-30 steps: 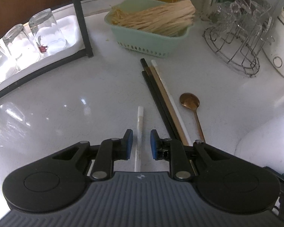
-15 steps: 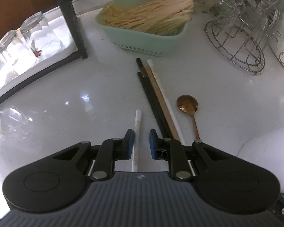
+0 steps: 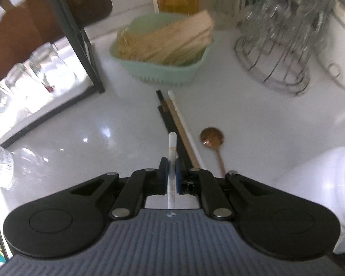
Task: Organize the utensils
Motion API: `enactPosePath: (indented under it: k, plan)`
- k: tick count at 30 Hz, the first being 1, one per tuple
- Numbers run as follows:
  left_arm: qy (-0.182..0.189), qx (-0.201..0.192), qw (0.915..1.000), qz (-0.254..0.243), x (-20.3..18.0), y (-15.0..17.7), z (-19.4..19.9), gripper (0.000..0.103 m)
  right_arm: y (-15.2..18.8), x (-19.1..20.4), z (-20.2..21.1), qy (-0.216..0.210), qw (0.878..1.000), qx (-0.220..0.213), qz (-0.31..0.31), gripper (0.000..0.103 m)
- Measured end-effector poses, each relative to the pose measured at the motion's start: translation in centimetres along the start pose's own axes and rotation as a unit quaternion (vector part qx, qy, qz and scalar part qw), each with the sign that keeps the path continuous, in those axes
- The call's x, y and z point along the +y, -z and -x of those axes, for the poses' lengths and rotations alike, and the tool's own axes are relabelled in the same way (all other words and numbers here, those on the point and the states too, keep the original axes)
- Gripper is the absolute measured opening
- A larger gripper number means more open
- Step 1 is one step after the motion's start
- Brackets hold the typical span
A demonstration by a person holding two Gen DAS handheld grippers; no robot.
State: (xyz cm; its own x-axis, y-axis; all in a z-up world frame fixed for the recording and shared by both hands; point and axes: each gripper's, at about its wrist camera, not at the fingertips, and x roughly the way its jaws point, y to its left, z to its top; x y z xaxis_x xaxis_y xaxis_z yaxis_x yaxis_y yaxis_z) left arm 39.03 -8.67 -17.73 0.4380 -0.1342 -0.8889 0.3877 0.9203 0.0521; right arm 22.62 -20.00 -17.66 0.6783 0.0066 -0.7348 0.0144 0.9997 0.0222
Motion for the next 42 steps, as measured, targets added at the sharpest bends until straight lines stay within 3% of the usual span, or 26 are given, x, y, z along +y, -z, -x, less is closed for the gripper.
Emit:
enactPosePath:
  k: [10, 17, 29, 42]
  plan:
    - [0.031, -0.082, 0.9955, 0.035, 0.5, 0.9, 7.8, 0.007, -0.6, 0.3, -0.6, -0.009, 1.000, -0.001, 0.006, 0.091]
    - [0.074, -0.123, 0.9881, 0.054, 0.2, 2.4, 12.2, 0.007, -0.8, 0.2, -0.8, -0.012, 1.000, 0.004, 0.007, 0.091]
    - [0.135, -0.171, 0.9760, 0.015, -1.7, 3.5, 16.7, 0.007, -1.2, 0.0, -1.2, -0.024, 0.999, 0.009, 0.019, 0.091]
    - [0.151, -0.190, 0.9696, -0.032, -2.4, 2.7, 17.9, 0.007, -1.1, 0.1, -1.2, -0.026, 0.999, 0.003, 0.018, 0.091]
